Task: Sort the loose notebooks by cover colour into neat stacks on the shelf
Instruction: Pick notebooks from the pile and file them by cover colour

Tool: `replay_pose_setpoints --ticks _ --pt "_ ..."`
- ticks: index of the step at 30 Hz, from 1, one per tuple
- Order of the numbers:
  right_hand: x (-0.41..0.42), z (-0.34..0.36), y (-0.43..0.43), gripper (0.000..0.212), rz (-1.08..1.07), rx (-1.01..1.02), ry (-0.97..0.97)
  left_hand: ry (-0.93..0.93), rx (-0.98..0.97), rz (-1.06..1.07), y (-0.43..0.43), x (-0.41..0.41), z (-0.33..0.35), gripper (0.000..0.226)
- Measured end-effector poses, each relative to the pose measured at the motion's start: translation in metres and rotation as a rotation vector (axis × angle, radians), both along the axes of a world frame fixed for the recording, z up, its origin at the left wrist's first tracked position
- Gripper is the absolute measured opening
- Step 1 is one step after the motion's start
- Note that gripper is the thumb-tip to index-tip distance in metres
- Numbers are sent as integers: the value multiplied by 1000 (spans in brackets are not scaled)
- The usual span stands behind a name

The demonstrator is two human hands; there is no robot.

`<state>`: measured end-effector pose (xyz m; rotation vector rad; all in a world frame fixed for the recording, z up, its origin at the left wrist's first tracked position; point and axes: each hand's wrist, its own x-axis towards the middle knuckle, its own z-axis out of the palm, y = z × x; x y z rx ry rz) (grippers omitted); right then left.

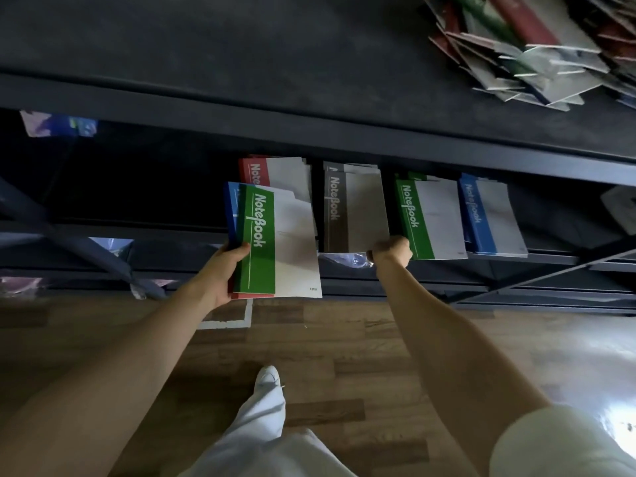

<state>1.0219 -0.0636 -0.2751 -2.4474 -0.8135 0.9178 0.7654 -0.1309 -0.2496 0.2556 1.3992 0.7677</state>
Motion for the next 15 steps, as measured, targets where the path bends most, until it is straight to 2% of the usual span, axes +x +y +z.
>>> replay_pose_setpoints --ticks 9,11,14,15 --pt "-4 -5 0 33 -207 66 128 -3 29 -73 8 12 3 37" --pt "-9 6 -6 26 -113 -11 233 -7 27 -59 13 18 5 37" --pt "-16 31 -18 28 167 -215 609 -18 33 -51 19 31 7 38" --pt "-18 35 -20 24 263 -258 639 -17 37 -55 21 35 7 36"
